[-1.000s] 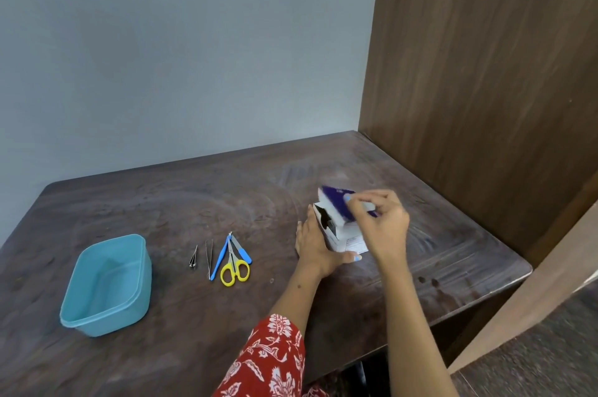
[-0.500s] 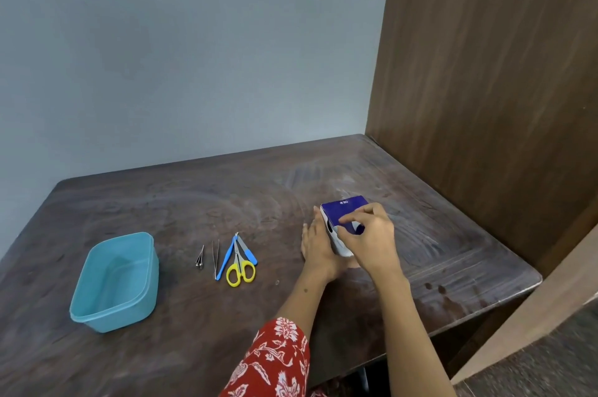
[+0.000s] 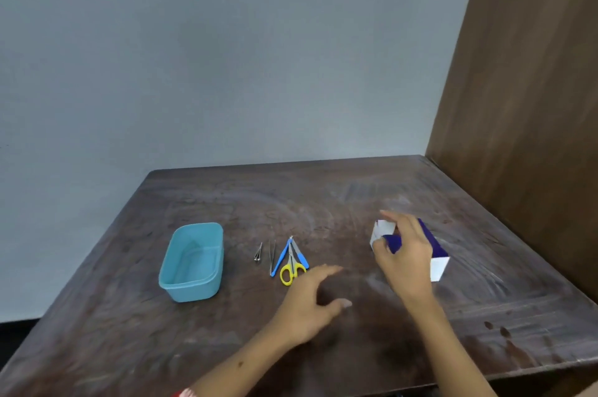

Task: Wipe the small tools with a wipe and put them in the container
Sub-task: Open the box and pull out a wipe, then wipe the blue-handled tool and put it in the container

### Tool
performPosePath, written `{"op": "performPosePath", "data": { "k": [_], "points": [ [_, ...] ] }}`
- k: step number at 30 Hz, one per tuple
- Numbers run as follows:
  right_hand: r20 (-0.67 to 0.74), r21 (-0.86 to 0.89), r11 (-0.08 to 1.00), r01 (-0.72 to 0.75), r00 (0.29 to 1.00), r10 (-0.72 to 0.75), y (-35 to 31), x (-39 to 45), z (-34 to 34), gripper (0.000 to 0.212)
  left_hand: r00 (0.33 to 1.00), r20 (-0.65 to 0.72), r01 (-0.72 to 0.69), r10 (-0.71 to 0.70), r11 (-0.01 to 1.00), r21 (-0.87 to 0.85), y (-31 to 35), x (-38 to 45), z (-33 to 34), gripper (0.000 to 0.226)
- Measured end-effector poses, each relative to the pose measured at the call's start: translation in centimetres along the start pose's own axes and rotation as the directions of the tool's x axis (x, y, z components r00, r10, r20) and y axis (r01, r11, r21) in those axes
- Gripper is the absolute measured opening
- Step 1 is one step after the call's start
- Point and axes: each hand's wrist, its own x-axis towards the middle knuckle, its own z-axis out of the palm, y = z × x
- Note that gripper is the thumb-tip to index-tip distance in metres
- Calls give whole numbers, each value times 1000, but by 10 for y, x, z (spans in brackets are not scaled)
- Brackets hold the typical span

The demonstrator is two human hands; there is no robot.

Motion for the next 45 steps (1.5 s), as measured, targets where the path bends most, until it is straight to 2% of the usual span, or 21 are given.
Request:
{"op": "performPosePath", "data": {
  "k": [4,8,10,13,15,20,26,32,34,37,41,45],
  "points": [
    [45,174,978,-115,993,109,-15,-15,44,22,977,-213,20,10,990,137,-34,-13,-36,35],
    [187,225,901,-371,924,334,-16,-35,86,20,968,-251,40,20,972,232,-51,-6,-45,28],
    [204,211,882,-421,901,382,-17,-42,103,16,966,-254,24,59,949,313,-51,0,-43,26],
    [185,176,890,-421,902,390,-23,-44,115,11,978,-166,-24,129,853,521,-57,7,-31,36],
    [199,185,887,-424,900,388,-25,-42,120,16,976,-147,-43,164,796,604,-64,11,-26,34],
    [171,291,837,-464,886,431,-13,-29,130,16,949,-242,1,201,769,640,-71,6,-25,29],
    [96,416,773,-479,868,487,-6,-21,139,13,921,-334,81,198,743,665,-63,22,-16,38],
    [63,485,739,-469,861,505,-3,-15,143,14,943,-300,159,144,598,785,-52,48,4,55],
    [75,500,722,-478,854,514,-2,-16,144,14,929,-337,194,152,576,794,-55,49,8,51],
    [82,517,703,-488,846,527,-3,-16,144,13,899,-396,229,189,570,789,-58,48,11,29],
    [39,565,658,-498,813,581,-4,-15,139,14,863,-455,274,218,554,786,-60,46,18,28],
    [-23,545,690,-476,814,580,-3,-17,139,23,818,-498,291,288,540,790,-59,48,21,19]
  ]
}}
